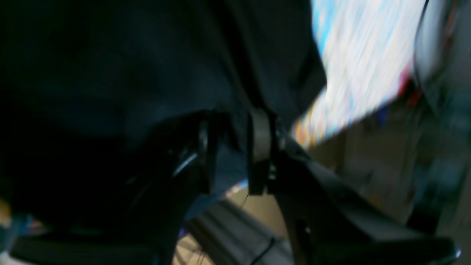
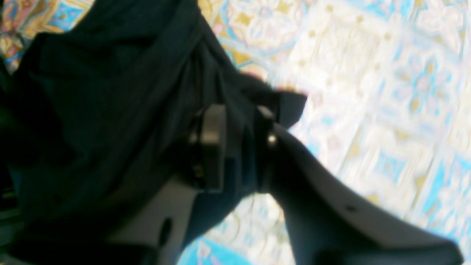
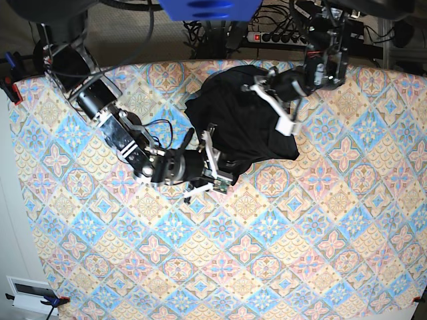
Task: Layout the t-shirt on the table in an organized manner, then fold the t-shirt properly
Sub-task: 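Pull the bundle hem with the right gripper while the left gripper holds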
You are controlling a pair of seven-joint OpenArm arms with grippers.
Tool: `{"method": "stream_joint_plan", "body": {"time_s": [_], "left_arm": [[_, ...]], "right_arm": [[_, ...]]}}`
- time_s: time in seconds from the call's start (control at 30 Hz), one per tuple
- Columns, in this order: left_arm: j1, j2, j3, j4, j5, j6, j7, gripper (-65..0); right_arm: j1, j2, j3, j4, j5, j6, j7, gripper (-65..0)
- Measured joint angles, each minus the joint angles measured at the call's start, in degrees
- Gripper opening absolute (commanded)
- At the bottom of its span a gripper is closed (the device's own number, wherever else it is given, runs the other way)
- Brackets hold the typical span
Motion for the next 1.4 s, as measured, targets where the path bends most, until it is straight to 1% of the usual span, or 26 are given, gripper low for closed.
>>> {"method": "stream_joint_plan", "body": {"time_s": [0.1,0.13,0.17,0.23,0.27,0.3,0.37,0.4,0.43,0.5,0.53,0.57,0.6,0.67,0.73,0.8,0.87,0.9,1.0,1.03,1.13,1.23,1.33,1.4], "left_arm": [[1.51,0.00,-3.30,-0.79,-2.75,-0.07,-0.66,-51.9],[1.44,0.02,-3.85,-1.31,-3.56,-0.07,-0.81,-51.9],[1.38,0.13,-4.17,-1.81,-3.98,-0.07,-0.85,-51.9],[1.38,0.11,-4.31,-2.38,-4.09,-0.04,-1.01,-51.9],[1.42,0.11,-4.28,-2.45,-4.04,0.00,-0.96,-51.9],[1.53,0.15,-4.28,-2.51,-4.04,-0.02,-1.01,-51.9],[1.53,0.17,-4.15,-2.51,-4.13,-0.04,-1.01,-51.9],[1.55,0.17,-4.15,-2.51,-4.13,-0.04,-0.98,-51.9],[1.55,0.17,-4.17,-2.51,-4.13,-0.04,-1.01,-51.9],[1.55,0.15,-4.20,-2.51,-4.07,-0.04,-1.01,-51.9],[1.40,0.15,-4.20,-2.51,-4.07,-0.04,-1.03,-51.9],[1.36,0.17,-4.24,-2.51,-4.07,-0.04,-1.01,-51.9],[1.25,0.17,-4.24,-2.51,-4.13,-0.07,-1.01,-51.9],[1.27,0.17,-4.24,-2.51,-4.11,-0.04,-1.01,-51.9],[1.27,0.17,-4.24,-2.51,-4.11,-0.07,-1.01,-51.9],[1.22,0.02,-4.35,-2.51,-4.04,-0.02,-1.05,-51.9],[1.25,0.15,-4.39,-2.54,-3.63,-0.04,-1.03,-51.9],[1.25,0.33,-4.28,-2.54,-3.72,-0.07,-1.01,-51.9],[1.22,0.24,-4.26,-2.54,-3.78,-0.04,-1.03,-51.9],[1.11,0.15,-4.28,-2.54,-3.80,-0.04,-1.01,-51.9],[1.09,0.22,-4.28,-2.54,-3.67,-0.04,-1.01,-51.9],[1.07,0.17,-4.31,-2.54,-3.58,-0.04,-1.01,-51.9],[1.09,0.22,-4.28,-2.58,-3.63,-0.04,-1.01,-51.9],[1.07,0.15,-4.31,-2.58,-3.63,-0.04,-1.03,-51.9]], "right_arm": [[1.88,-2.45,-2.78,-3.80,-0.04,0.00,0.11,-45.1],[2.38,-3.04,-3.72,-5.11,0.22,0.02,0.17,-45.1],[2.86,-3.52,-4.52,-6.56,0.35,0.74,0.17,-45.1],[3.61,-4.83,-5.64,-9.20,-0.15,0.35,-0.07,-44.9],[3.74,-5.77,-5.97,-10.25,-0.87,-0.39,-0.31,-44.8],[4.11,-6.84,-6.54,-11.02,-0.90,-0.46,-0.44,-44.8],[4.85,-9.44,-6.73,-12.85,-0.63,0.81,0.68,-44.8],[5.03,-10.38,-6.73,-14.03,-1.81,0.74,1.77,-44.8],[5.18,-11.06,-6.73,-15.23,-4.24,0.50,2.27,-44.8],[5.29,-10.97,-6.69,-18.18,-8.90,0.48,2.05,-44.8],[5.14,-10.36,-6.64,-19.93,-10.95,0.42,1.49,-44.8],[4.83,-9.60,-6.43,-21.29,-12.28,0.42,2.34,-44.8],[4.79,-8.92,-6.01,-22.01,-11.54,0.37,3.67,-44.8],[5.46,-9.55,-6.01,-22.73,-13.05,1.11,2.82,-44.8],[5.42,-9.97,-6.12,-22.80,-13.77,3.30,3.08,-44.8],[5.46,-9.97,-6.10,-22.82,-13.88,4.55,3.08,-45.1],[5.42,-9.92,-6.10,-22.84,-13.81,4.63,3.58,-46.0],[5.40,-9.77,-6.05,-22.84,-13.79,4.90,3.65,-48.0],[5.01,-9.79,-5.35,-22.84,-13.57,5.25,3.56,-60.6],[4.70,-9.90,-4.15,-22.84,-13.53,5.70,3.23,-65.0],[3.98,-10.08,1.38,-22.51,-13.81,5.97,2.19,-64.1],[4.15,-9.14,6.58,-19.54,-14.29,5.46,1.95,-65.0],[3.54,-9.38,11.78,-17.38,-14.43,5.40,2.08,-65.0],[1.92,-9.46,13.66,-17.05,-14.10,5.44,2.27,-65.0]]}}
